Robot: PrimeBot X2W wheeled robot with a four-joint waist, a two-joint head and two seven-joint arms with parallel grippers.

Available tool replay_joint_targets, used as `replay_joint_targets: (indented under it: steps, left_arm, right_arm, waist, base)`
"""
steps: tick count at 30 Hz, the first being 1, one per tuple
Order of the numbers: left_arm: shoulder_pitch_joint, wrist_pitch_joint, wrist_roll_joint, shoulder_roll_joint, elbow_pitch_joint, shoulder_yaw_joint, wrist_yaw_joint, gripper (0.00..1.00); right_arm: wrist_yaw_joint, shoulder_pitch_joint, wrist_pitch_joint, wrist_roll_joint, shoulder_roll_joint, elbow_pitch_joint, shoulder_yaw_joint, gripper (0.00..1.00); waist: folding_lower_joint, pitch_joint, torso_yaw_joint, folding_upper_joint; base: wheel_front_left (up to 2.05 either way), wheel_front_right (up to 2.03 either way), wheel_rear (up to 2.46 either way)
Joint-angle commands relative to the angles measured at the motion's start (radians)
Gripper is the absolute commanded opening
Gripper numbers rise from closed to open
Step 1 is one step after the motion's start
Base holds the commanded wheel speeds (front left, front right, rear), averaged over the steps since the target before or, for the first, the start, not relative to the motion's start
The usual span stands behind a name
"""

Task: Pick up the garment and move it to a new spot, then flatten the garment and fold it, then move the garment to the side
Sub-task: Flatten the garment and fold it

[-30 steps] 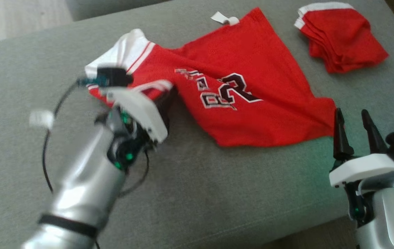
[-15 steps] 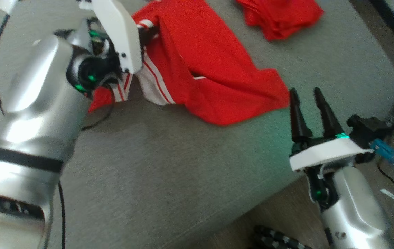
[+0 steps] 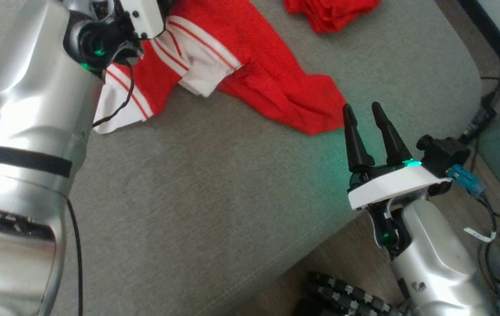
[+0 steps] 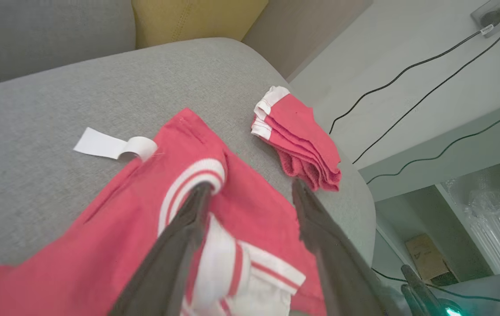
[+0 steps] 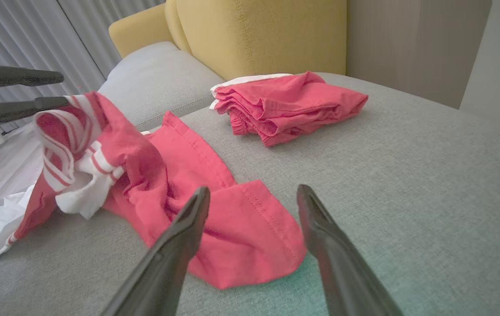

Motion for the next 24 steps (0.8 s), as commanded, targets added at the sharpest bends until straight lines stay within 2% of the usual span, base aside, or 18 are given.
replay_joint_targets:
  steps: [1, 7, 11, 13, 17, 21, 24]
  left_arm:
    - [-0.043, -0.012, -0.011, 0.024, -0.044, -0.001, -0.006, 1.00]
    - [0.039, -0.025, -0.097, 0.063, -0.210, -0.120, -0.007, 1.00]
    - [0.152, -0.027, -0.184, 0.074, -0.337, -0.162, -0.007, 1.00]
    - [0.203, -0.057, -0.187, 0.077, -0.398, -0.185, -0.007, 1.00]
    - [0.278, -0.180, -0.069, 0.082, -0.458, -0.259, 0.001, 1.00]
    - [0.296, -0.311, 0.098, 0.060, -0.420, -0.338, 0.050, 1.00]
    - [0.287, -0.380, 0.179, 0.023, -0.353, -0.381, 0.085, 1.00]
  right_arm:
    - [-0.001, -0.025, -0.014, -0.012, -0.004, -0.015, 0.005, 1.00]
    - [-0.001, -0.009, -0.015, -0.072, -0.004, 0.012, -0.044, 1.00]
    - [-0.001, 0.016, -0.004, -0.114, -0.004, 0.015, -0.089, 1.00]
    - [-0.001, 0.027, 0.007, -0.131, -0.004, 0.004, -0.108, 1.00]
    - [-0.001, 0.041, 0.032, -0.156, -0.004, -0.027, -0.132, 1.00]
    - [-0.001, 0.048, 0.055, -0.177, -0.004, -0.072, -0.140, 1.00]
    - [-0.001, 0.055, 0.068, -0.193, -0.004, -0.113, -0.144, 1.00]
  waist:
    - [-0.0001, -0.026, 0.033, 0.0000]
    - [-0.0001, -0.093, 0.109, 0.0000]
    - [-0.0001, -0.133, 0.153, 0.0000]
    - [-0.0001, -0.141, 0.169, 0.0000]
    - [-0.0001, -0.140, 0.189, 0.0000]
    - [-0.0001, -0.125, 0.194, 0.0000]
    - [-0.0001, -0.111, 0.193, 0.0000]
  base:
    - [0.00, 0.00, 0.00]
    - [0.00, 0.00, 0.00]
    - [0.00, 0.00, 0.00]
    - [0.00, 0.00, 0.00]
    - [0.00, 0.00, 0.00]
    - [0.00, 0.00, 0.00]
    - [0.00, 0.00, 0.00]
